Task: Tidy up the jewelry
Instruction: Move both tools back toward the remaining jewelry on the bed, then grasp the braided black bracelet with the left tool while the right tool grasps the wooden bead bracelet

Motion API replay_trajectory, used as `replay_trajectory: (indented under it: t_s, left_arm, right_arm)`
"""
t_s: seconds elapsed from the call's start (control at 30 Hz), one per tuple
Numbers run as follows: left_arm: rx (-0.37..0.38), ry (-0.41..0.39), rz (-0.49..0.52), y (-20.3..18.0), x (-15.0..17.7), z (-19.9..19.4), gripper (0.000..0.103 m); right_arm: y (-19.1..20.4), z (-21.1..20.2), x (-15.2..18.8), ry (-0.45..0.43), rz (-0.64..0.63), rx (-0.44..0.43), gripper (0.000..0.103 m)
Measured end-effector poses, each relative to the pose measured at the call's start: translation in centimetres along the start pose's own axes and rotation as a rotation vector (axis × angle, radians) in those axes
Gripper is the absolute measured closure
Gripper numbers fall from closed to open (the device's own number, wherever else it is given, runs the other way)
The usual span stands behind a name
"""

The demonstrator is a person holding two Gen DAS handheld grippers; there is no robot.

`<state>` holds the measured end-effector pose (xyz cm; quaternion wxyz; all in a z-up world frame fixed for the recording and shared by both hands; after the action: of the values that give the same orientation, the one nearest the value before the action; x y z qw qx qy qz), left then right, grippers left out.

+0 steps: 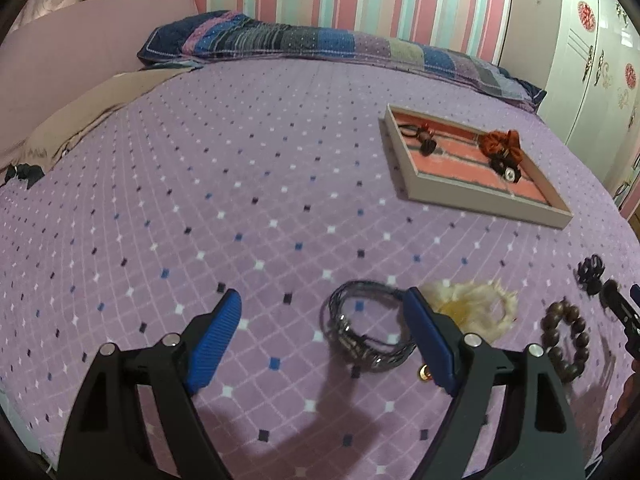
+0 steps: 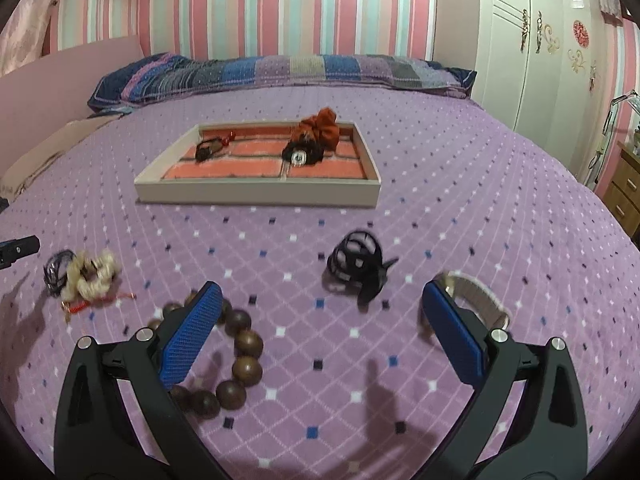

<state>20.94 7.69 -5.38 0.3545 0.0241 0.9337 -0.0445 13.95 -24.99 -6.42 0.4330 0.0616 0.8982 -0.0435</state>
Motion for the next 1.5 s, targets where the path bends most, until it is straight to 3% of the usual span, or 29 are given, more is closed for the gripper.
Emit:
replay_trajectory:
  t_s: [0.23, 0.63, 0.93, 1.07, 1.27, 1.5]
  left_arm:
    - [0.007, 0.035, -0.019, 0.5, 1.1, 2.1, 0.022]
    - [-0.005, 0.042, 0.026, -0.4, 1.4, 4.2, 0.024]
    - [-0.01, 0.024, 0.046, -0.4, 1.5, 4.5, 0.056]
    - [-0.01, 0.015, 0.058, -0.7, 1.5, 4.4, 0.079]
    - [-0.002, 0.01, 0.042, -0.6, 1.8, 4.1, 0.088]
    - [0.02, 0.009, 0.016, -0.1, 2.0, 3.5, 0.089]
  right_arm:
    - [1.6, 1.5, 2.2, 0.045, -0.028, -0.011, 0.007]
    - [2.5, 3.7, 3.2, 0.102, -0.045, -0.039, 0.028]
    - [2.8, 4.2, 3.3, 0.104, -0.053, -0.044, 0.034]
    - [3.1, 4.0, 3.3, 0.1, -0.068, -0.052, 0.041]
    - [3.8, 3.8, 3.4, 0.094, -0.095, -0.068, 0.056]
    - [4.7, 3.6, 3.3, 0.098, -0.106, -0.103, 0.077]
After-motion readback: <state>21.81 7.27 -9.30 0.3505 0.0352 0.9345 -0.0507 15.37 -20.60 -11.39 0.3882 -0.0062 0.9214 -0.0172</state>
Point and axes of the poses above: each gripper's, at about its wrist camera, not at the fingertips, and z roughly the way its jaws point, y to its left, x to its underside, the point moved 2 cm from there along z, roughly the way its jaws point, and after that the axes turned 1 degree about y, right-handed, at the moved point
